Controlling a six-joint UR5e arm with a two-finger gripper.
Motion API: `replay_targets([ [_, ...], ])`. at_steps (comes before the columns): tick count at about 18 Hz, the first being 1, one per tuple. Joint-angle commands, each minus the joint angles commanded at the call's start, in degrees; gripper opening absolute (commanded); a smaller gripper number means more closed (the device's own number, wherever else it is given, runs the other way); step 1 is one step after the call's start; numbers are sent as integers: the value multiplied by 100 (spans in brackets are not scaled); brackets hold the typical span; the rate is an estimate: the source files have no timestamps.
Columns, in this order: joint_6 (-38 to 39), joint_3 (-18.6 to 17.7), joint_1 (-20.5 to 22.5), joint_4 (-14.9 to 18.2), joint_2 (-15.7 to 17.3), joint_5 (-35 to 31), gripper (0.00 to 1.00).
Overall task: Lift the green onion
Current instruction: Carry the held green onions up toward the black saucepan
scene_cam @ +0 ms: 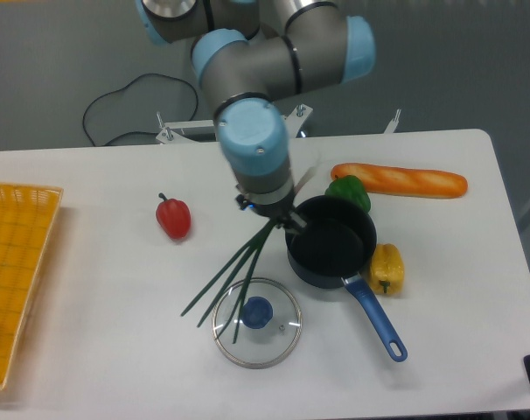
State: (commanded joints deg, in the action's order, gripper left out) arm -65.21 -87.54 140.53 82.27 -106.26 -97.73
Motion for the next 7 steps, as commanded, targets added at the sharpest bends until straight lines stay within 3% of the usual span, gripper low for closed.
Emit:
replay_targets([
  [7,-308,-26,176,0,27,17,17],
])
